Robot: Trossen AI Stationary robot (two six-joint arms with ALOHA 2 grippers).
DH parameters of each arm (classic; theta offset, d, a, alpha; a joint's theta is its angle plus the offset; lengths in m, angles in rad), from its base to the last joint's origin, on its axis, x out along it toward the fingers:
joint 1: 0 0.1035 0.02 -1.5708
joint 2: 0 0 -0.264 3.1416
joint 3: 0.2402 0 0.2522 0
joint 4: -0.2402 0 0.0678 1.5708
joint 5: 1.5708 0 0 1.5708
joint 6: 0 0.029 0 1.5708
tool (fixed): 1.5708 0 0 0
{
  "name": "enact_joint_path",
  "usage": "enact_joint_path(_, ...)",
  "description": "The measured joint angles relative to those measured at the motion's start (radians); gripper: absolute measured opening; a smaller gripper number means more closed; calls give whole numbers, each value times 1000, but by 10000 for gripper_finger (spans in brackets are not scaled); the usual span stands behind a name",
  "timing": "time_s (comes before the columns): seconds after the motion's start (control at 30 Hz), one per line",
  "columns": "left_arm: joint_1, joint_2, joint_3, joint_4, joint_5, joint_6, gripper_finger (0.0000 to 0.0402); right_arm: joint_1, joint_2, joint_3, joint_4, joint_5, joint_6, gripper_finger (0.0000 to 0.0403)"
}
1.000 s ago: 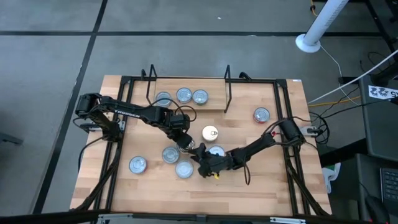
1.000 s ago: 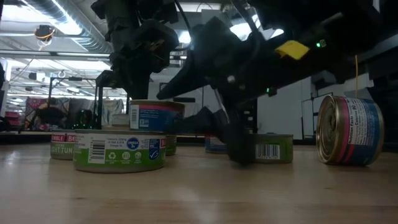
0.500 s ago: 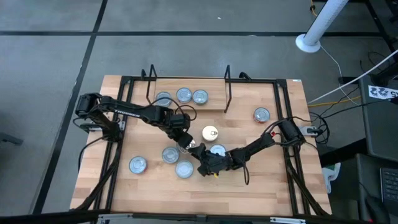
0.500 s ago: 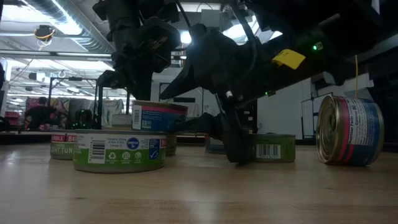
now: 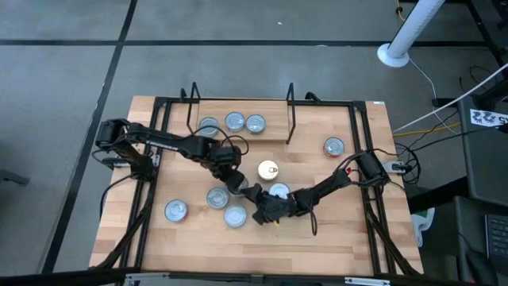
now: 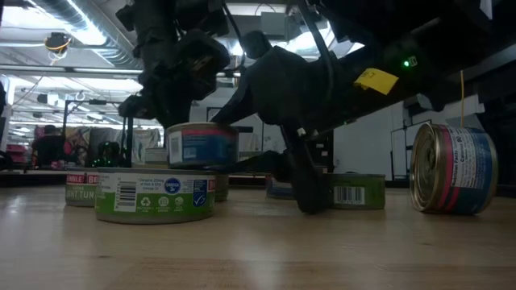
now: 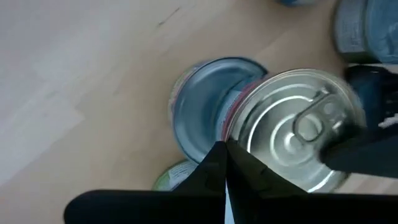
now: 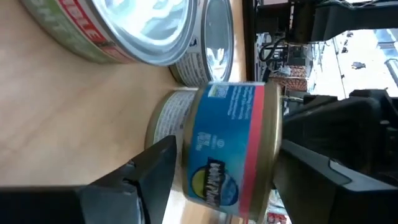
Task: Stack canned seafood by type on shelf
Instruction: Put the blue-pink tuna can on the shelf
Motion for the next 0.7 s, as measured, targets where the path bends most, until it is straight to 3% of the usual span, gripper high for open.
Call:
enact_joint_path(0.5,-2,1,-19,65,3,16,0,-21,0,-1,0,-8,24,247)
enact_joint_path(0.7,-1,1,-20,61,4,34,0,-19,3,-3,29,-3,24,200)
